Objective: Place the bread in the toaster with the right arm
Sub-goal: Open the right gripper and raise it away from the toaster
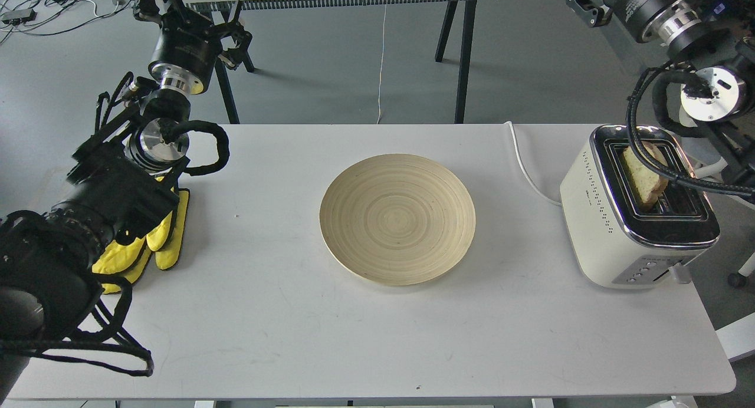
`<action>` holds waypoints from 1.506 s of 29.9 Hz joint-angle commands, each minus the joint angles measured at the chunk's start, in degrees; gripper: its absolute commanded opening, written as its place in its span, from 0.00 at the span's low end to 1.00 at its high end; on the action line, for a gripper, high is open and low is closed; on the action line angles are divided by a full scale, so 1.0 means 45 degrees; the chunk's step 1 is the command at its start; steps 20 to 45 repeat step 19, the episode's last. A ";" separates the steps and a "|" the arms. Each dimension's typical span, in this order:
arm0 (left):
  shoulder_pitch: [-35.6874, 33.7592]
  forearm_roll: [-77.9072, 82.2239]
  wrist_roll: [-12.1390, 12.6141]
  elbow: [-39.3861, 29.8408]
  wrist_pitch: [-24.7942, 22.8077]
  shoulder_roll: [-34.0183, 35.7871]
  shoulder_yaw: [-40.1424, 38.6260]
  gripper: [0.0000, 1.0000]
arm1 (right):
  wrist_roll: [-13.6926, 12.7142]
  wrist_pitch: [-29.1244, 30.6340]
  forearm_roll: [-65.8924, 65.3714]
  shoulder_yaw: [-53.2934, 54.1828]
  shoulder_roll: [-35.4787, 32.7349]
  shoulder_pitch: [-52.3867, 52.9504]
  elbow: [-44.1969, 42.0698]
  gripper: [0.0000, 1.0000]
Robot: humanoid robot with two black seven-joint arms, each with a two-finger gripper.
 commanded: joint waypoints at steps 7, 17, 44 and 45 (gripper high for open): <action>-0.0001 -0.0020 0.0000 0.0006 0.0000 0.0062 0.0000 1.00 | -0.0185 0.1569 0.1594 0.2067 0.1785 -0.0884 -0.2838 1.00; -0.0001 -0.0040 0.0000 0.0025 0.0000 0.0062 -0.0137 1.00 | -0.0009 0.2136 0.1713 0.3025 0.2177 -0.1529 -0.3017 1.00; -0.0001 -0.0059 0.0000 0.0025 0.0000 0.0082 -0.0137 1.00 | -0.0009 0.2156 0.1713 0.3025 0.2177 -0.1548 -0.2997 1.00; -0.0001 -0.0059 0.0000 0.0025 0.0000 0.0082 -0.0137 1.00 | -0.0009 0.2156 0.1713 0.3025 0.2177 -0.1548 -0.2997 1.00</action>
